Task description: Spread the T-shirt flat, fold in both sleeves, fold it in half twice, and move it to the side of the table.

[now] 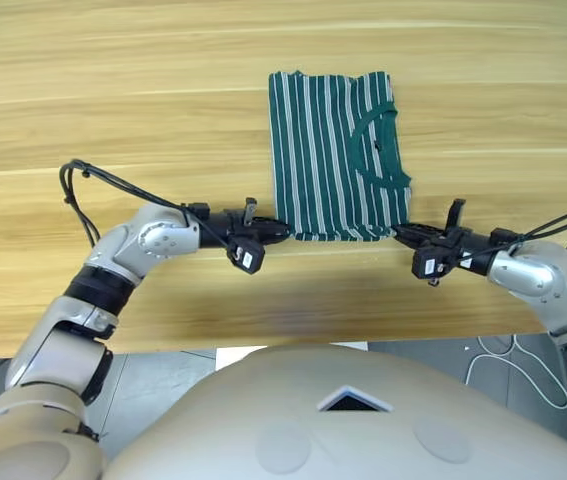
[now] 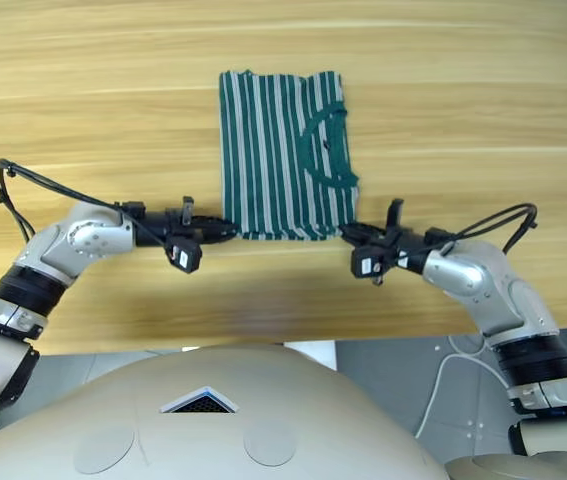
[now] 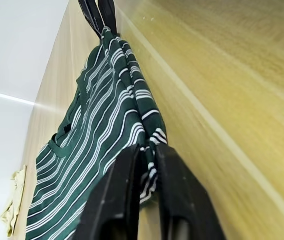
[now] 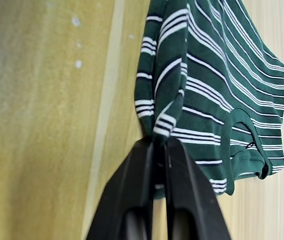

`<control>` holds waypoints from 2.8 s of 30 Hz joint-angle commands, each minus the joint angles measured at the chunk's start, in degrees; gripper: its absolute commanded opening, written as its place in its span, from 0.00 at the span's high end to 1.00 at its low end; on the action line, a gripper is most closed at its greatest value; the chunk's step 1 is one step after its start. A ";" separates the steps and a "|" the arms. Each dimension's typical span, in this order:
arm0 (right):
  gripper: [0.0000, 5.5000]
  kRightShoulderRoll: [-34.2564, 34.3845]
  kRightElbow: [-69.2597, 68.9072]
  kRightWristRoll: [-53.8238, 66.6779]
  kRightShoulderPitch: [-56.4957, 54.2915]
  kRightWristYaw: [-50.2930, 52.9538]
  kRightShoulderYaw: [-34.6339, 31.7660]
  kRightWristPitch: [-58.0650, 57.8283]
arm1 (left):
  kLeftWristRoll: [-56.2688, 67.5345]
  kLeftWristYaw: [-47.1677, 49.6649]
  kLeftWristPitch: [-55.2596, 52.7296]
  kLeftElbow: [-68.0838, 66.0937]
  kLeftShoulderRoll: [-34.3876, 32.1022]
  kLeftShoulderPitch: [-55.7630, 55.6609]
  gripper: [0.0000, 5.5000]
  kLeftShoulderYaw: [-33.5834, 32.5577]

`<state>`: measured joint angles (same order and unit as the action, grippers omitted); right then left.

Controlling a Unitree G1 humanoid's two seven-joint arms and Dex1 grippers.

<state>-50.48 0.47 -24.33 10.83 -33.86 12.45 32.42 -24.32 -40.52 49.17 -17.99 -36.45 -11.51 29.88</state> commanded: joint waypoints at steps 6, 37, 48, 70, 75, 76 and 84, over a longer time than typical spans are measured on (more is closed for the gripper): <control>0.98 -1.61 -1.04 0.71 2.12 -1.76 0.51 0.20 | -0.41 -1.50 -0.50 -3.43 -2.15 1.48 0.98 1.59; 0.98 -5.27 -19.41 13.05 19.30 -1.03 -16.31 10.80 | 40.50 -14.09 -1.70 9.07 -8.15 11.09 0.98 -7.05; 0.98 4.97 -6.05 -3.28 -5.49 5.16 -8.89 -4.37 | 28.31 -3.06 -5.67 -9.93 4.94 -2.67 0.98 -14.50; 0.86 13.72 17.86 -9.39 -18.78 16.12 2.22 -8.39 | -4.30 30.88 -7.44 -48.31 16.96 -24.57 0.91 -6.29; 0.70 17.19 17.21 6.09 -19.27 13.24 -4.54 -12.76 | 0.48 30.83 -4.85 -49.85 18.49 -26.32 0.76 -10.12; 0.66 18.16 17.70 8.72 -19.80 12.49 -5.64 -14.73 | 1.98 31.56 -4.50 -49.97 18.84 -26.80 0.73 -11.70; 0.44 22.03 19.49 15.83 -24.72 11.61 -8.35 -19.96 | 23.48 24.12 3.37 -46.37 22.30 -28.32 0.56 -27.54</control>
<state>-29.60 21.57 -10.08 -11.80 -21.53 4.79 12.82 -5.04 -9.95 49.84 -66.43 -15.56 -40.78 3.79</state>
